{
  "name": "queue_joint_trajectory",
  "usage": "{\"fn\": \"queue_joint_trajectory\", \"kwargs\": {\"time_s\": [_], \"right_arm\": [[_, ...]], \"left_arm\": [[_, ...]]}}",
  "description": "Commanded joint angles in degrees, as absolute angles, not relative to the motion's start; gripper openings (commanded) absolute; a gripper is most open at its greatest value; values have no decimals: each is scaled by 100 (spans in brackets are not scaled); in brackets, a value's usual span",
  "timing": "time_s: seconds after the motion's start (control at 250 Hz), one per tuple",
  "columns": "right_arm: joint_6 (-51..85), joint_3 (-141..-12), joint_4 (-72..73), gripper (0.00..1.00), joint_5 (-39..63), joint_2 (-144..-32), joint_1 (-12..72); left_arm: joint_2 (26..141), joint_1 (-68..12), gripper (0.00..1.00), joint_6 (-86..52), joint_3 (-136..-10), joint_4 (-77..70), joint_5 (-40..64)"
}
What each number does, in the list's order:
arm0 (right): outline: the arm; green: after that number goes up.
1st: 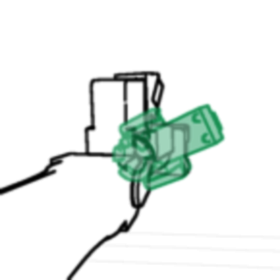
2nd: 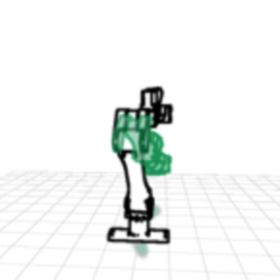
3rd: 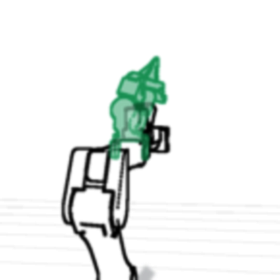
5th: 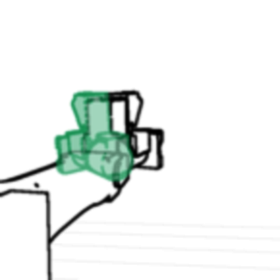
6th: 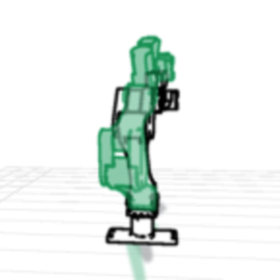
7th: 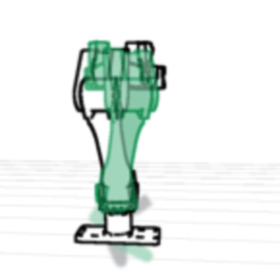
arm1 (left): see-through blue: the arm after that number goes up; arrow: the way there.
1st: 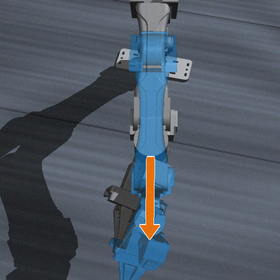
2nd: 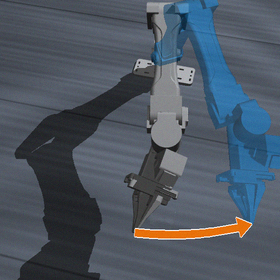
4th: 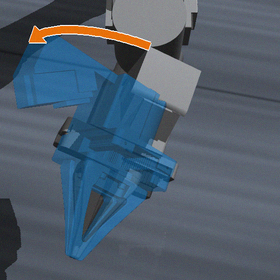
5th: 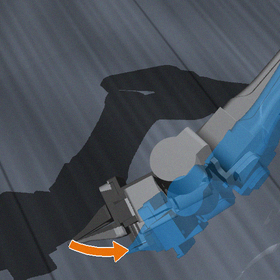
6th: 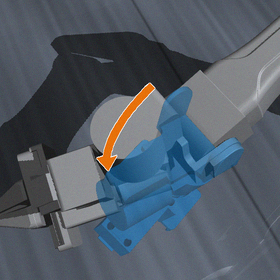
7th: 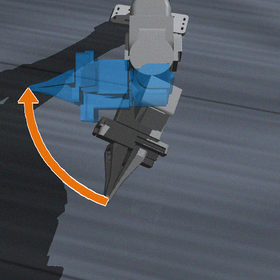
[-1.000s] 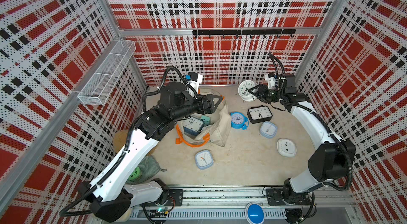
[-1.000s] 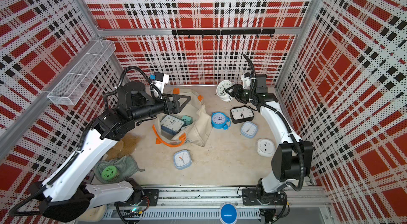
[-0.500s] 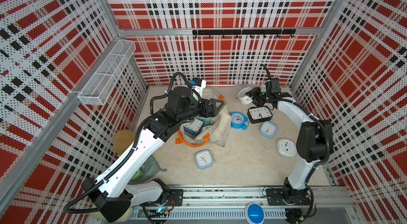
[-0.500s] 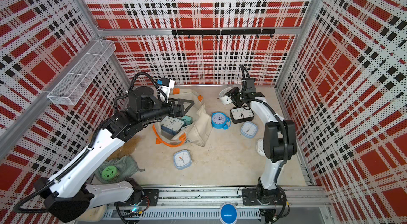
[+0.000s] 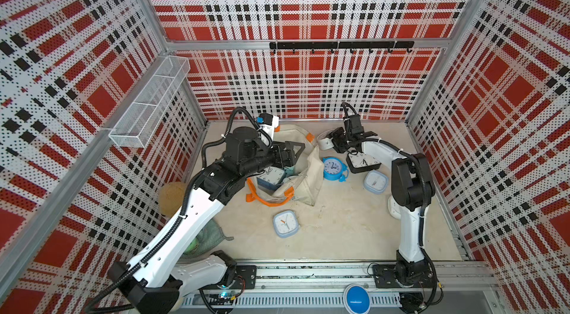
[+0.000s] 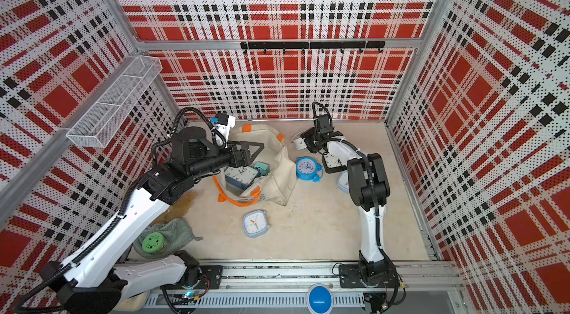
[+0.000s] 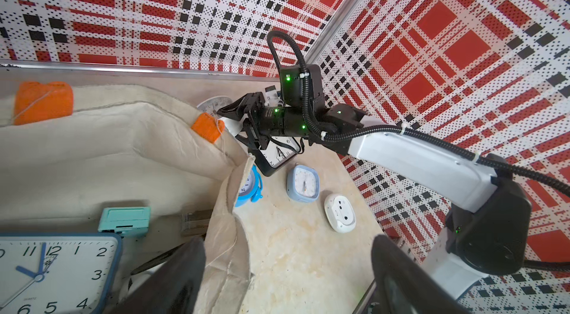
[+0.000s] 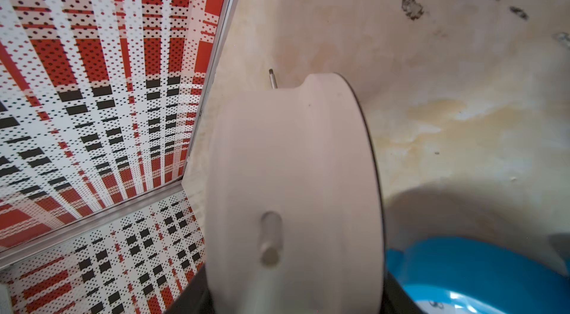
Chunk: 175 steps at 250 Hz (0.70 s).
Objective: Take the alarm clock out of the canvas bag
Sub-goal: Place the alarm at the center of the board.
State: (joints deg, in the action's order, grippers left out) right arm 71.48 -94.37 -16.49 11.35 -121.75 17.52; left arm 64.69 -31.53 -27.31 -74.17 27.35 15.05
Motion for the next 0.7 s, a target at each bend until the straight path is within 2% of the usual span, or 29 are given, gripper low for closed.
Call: {"fn": "queue_joint_trajectory", "kwargs": {"time_s": [0.0,0.124,0.484,0.696], "right_arm": [[7456,-9608,-1171,34,822,-12234,1740],[7506,-9410,-1015,37,727,-12217,1732],[7763,-8961,-1257,62,386,-12021,1721],[7963,-8806,-1266,68,354,-11988,1698]], "left_arm": [[6313,-3024,87,-2810,-7365,2584,1632],[6301,-2968,87,-2834,-7340,2574,1668],[6292,-2918,87,-2892,-7401,2636,1645],[6227,-2852,88,-2874,-7449,2759,1582]]}}
